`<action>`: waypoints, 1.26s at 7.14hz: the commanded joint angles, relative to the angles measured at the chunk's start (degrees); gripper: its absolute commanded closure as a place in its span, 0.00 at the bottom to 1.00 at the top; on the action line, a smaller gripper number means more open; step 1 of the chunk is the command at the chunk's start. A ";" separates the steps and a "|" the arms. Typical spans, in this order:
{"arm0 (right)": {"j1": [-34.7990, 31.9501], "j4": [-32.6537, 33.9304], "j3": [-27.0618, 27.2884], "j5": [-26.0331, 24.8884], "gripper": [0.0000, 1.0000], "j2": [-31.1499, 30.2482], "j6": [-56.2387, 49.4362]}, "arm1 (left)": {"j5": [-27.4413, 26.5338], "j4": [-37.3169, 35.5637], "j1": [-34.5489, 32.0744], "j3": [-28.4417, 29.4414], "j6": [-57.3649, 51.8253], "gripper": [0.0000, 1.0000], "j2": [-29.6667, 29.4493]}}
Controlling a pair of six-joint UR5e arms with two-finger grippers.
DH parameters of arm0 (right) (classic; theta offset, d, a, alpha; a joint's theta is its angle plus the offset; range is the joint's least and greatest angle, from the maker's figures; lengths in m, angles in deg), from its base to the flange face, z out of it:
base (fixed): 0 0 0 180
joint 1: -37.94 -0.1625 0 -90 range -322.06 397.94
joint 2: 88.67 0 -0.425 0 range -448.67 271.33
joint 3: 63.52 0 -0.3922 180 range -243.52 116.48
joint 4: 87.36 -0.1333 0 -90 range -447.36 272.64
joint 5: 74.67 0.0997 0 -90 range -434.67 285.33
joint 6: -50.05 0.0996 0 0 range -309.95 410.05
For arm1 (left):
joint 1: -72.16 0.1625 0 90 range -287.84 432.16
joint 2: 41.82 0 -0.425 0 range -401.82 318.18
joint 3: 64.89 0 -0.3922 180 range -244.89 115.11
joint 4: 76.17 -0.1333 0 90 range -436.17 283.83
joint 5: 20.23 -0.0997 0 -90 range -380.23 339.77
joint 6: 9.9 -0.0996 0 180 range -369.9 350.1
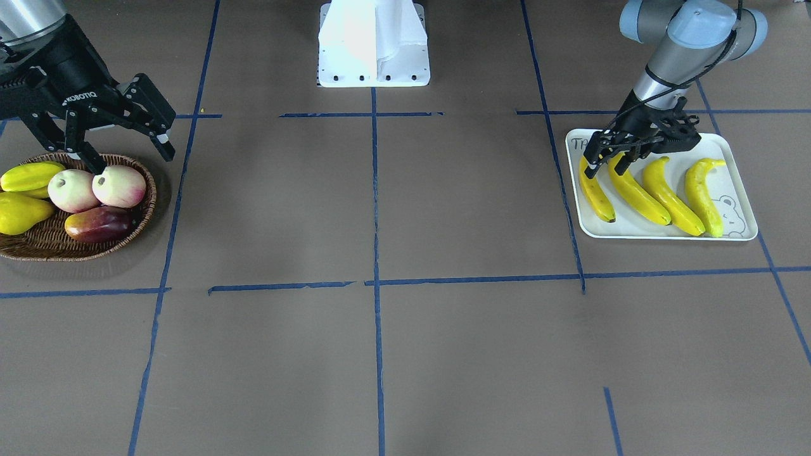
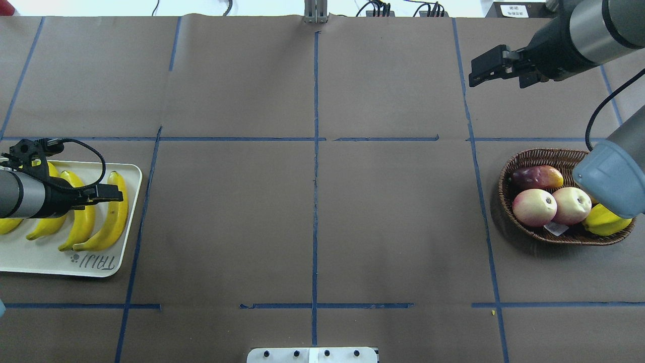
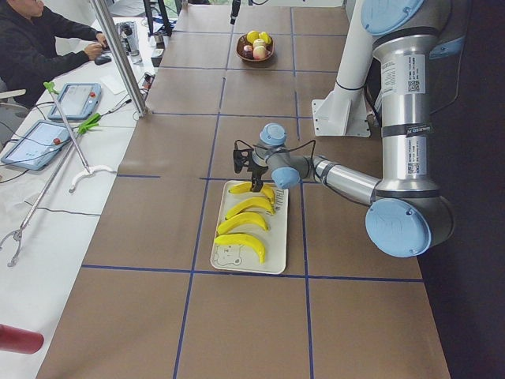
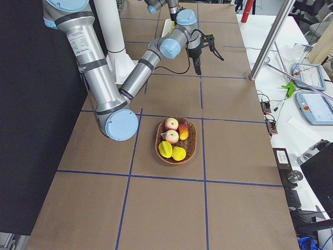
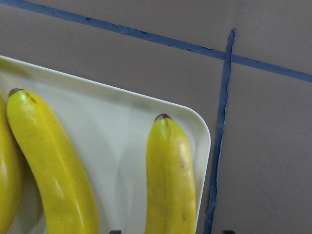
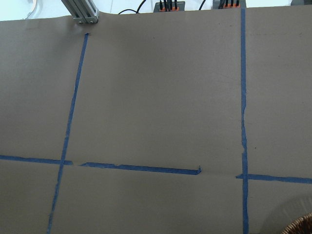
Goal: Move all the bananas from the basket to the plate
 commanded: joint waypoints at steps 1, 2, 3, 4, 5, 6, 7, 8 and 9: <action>-2.10 1.47 -0.33 1.15 0.00 -0.85 -3.06 | 0.59 3.63 -0.17 -0.08 -0.07 0.00 0.71; -4.90 4.53 -0.33 2.20 0.00 -1.21 -8.40 | 1.64 3.37 -0.87 -0.61 -0.24 0.00 0.54; -8.49 8.30 -0.42 4.65 0.00 -1.65 -14.54 | 7.57 3.11 -6.27 0.26 -4.42 0.00 0.45; -11.05 9.73 -0.33 5.80 0.00 -4.09 -21.91 | 13.89 2.15 -13.89 2.79 -16.56 0.00 0.71; -12.73 9.66 -0.59 6.25 0.00 -7.07 -25.81 | 18.48 -1.26 -22.06 5.17 -26.77 0.00 0.71; -15.88 9.66 -1.47 7.56 0.00 -9.71 -32.03 | 21.74 -6.94 -28.84 6.15 -37.14 0.00 0.36; -20.26 9.74 -4.35 9.92 0.00 -10.78 -37.75 | 23.60 -15.96 -34.57 7.03 -48.21 0.00 -0.43; -23.96 9.57 -6.99 13.51 0.00 -12.27 -43.55 | 26.75 -25.97 -40.63 7.64 -59.37 0.00 -3.13; -27.39 9.39 -10.49 15.72 0.00 -12.55 -46.74 | 30.09 -35.64 -45.48 7.83 -68.53 0.00 -4.29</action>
